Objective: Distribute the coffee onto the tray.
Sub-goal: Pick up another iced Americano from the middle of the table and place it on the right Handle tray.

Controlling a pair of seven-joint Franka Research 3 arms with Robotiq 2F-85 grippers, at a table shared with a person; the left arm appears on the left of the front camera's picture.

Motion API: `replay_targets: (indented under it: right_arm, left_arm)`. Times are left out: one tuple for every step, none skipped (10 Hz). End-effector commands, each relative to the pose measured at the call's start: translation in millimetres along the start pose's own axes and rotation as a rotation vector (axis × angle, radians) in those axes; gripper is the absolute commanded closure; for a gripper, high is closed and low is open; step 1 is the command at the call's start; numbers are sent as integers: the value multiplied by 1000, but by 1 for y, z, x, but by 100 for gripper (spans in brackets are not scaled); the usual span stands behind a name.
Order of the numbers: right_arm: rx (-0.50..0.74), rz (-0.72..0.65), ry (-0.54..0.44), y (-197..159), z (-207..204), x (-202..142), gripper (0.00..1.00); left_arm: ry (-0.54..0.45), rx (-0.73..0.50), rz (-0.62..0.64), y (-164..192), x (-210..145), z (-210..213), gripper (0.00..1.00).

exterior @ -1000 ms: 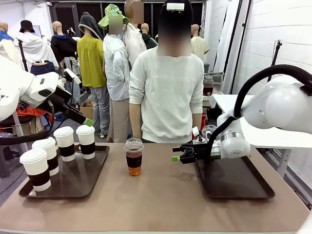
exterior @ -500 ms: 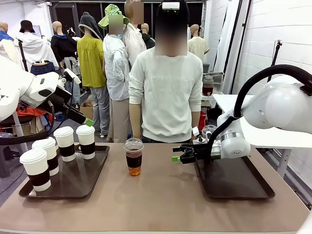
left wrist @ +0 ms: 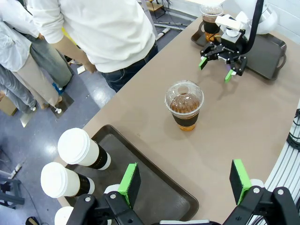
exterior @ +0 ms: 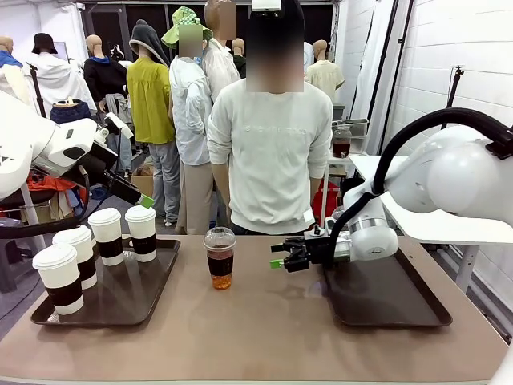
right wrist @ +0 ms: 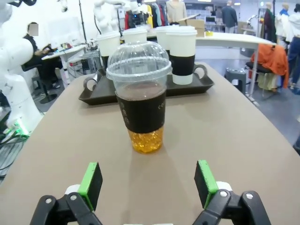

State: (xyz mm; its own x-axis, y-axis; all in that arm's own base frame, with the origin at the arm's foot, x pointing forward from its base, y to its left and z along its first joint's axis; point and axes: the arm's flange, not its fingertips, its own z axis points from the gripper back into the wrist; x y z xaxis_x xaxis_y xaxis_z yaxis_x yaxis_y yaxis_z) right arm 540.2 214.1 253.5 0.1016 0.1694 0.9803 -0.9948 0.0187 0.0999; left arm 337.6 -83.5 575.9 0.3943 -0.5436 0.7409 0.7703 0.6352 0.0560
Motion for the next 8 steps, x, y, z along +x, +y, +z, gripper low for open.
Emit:
replay_targets:
  right_arm:
    - [3,-10,11,-17,-24,0,0]
    - [13,-10,14,-19,-34,2,0]
    - [26,-9,14,-22,-43,3,0]
    - [48,-13,17,-22,-53,3,0]
    - [62,-20,19,-24,-60,1,0]
    - [66,-21,10,-26,-67,0,0]
    - [82,-19,10,-27,-74,0,0]
    - [96,-18,8,-28,-81,0,0]
  left_arm:
    - [-6,-9,4,1,-1,0,0]
    - [-6,-9,4,1,-1,0,0]
    - [-6,-9,4,1,-1,0,0]
    - [-6,-9,4,1,-1,0,0]
    - [-6,-9,4,1,-1,0,0]
    - [-6,-9,4,1,-1,0,0]
    - [-6,-9,4,1,-1,0,0]
    - [-6,-9,4,1,-1,0,0]
